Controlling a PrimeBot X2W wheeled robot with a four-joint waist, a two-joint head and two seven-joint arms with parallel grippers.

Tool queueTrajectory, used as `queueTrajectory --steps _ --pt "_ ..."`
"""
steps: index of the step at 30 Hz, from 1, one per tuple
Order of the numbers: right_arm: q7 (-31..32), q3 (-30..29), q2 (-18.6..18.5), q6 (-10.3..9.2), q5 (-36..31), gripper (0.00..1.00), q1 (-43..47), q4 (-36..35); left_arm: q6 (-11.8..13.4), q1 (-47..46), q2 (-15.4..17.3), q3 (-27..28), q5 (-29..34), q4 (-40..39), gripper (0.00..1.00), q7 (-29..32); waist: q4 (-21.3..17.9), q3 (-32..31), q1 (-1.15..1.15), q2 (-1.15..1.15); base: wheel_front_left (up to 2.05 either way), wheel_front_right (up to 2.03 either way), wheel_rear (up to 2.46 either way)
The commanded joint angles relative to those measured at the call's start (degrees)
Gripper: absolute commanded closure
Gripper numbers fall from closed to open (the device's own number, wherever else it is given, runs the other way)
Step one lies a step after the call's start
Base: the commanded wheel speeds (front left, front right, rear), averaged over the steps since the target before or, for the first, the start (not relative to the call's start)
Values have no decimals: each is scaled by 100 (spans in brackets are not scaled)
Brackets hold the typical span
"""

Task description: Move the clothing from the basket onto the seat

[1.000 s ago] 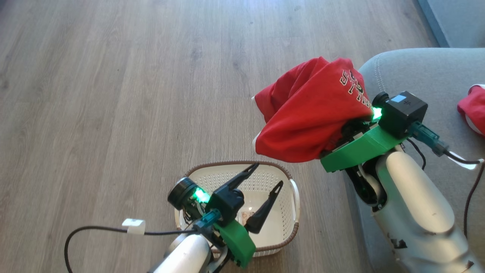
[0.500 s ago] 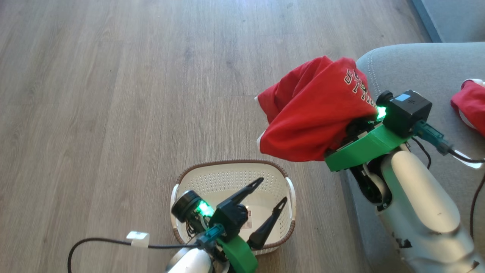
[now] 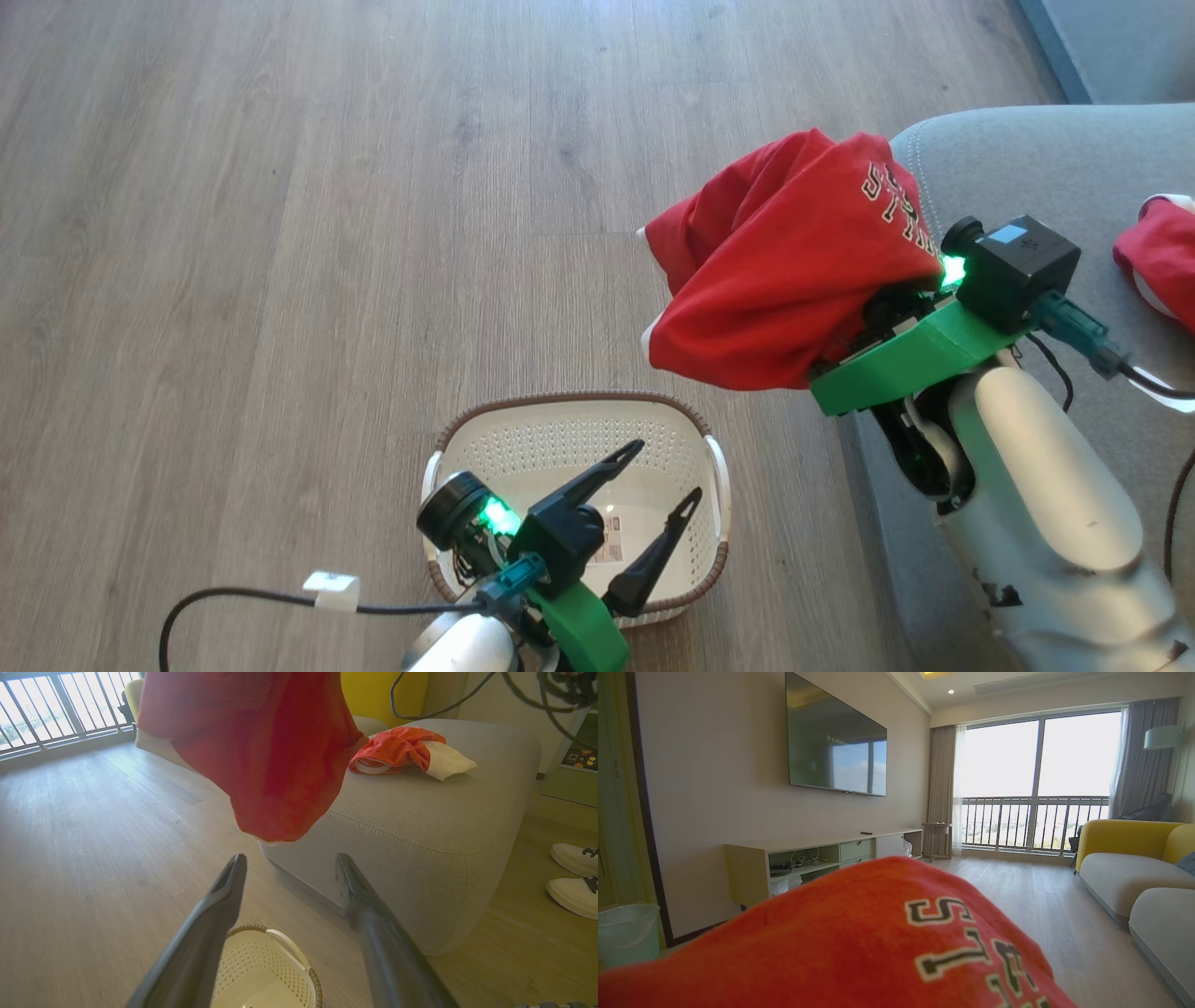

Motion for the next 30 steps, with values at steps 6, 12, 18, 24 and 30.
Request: queueTrajectory --steps 6,12,18,24,30 --pt "26 35 43 -1 -66 100 -75 -219 -7 -173 36 231 -12 -216 0 -29 -13 9 0 0 0 0 0" --pt "20 -1 38 -1 -94 100 -95 -179 -7 -170 42 275 -11 -250 0 -29 -170 34 0 0 0 0 0" --pt "3 -29 22 -1 -181 100 -112 -155 -7 -170 43 307 -33 -275 0 -29 -545 95 0 0 0 0 0" --pt "-12 -117 23 -1 -234 100 -138 -177 -7 -213 54 289 -21 -312 0 -29 -1079 222 0 0 0 0 0" --pt "-31 -207 41 -1 -302 100 -129 -224 -7 -299 100 291 12 -367 0 -29 -1704 396 0 0 0 0 0"
